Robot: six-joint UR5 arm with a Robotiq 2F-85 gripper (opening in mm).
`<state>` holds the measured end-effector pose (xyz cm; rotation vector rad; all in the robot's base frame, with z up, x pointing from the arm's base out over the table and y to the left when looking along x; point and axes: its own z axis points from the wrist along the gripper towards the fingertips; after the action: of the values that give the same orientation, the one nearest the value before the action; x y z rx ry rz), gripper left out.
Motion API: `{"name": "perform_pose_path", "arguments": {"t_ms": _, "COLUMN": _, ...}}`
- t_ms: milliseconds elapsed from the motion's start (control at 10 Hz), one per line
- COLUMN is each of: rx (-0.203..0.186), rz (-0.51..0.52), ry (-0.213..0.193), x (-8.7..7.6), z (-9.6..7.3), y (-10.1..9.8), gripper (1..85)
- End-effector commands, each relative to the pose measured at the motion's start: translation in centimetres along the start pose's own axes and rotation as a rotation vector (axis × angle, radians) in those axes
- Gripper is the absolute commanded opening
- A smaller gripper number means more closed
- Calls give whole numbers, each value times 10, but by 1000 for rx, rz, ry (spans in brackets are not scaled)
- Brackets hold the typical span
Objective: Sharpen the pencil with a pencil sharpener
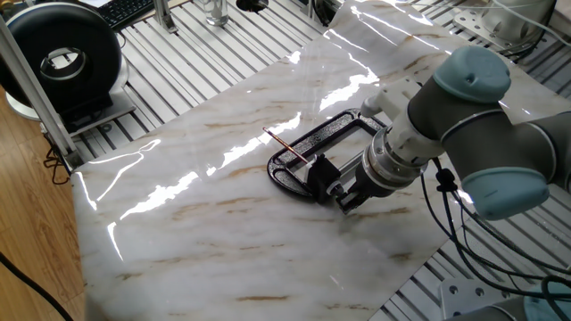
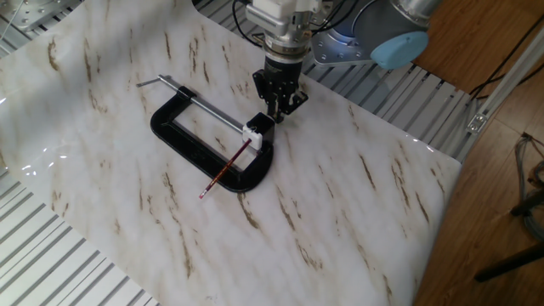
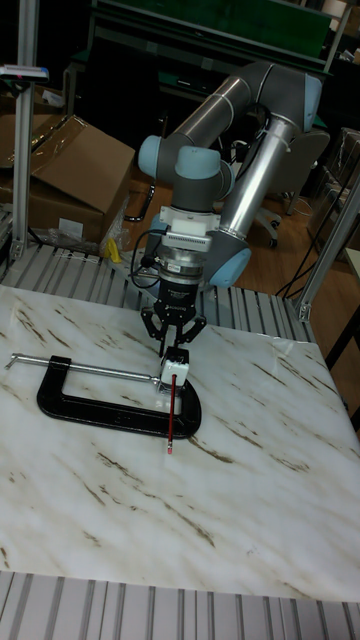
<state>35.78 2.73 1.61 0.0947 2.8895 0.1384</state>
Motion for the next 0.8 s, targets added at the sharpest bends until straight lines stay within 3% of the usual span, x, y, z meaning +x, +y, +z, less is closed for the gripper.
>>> {"name": "perform_pose_path", "arguments": {"t_ms": 0, "rx": -5, "rz": 25, "ry": -6, "x": -2, "z": -1, "y": 0, "gripper": 233}}
{"name": "perform_pose_path", "arguments": {"t_ms": 200, "rx": 3, "rz": 35, "ry": -7, "x": -3, "z": -1, "y": -1, "gripper": 157}}
{"name": "perform_pose_path", "arguments": {"t_ms": 700, "rx": 25, "rz": 36, "ry": -10, "x": -3, "z": -2, "y": -7, "gripper": 97}}
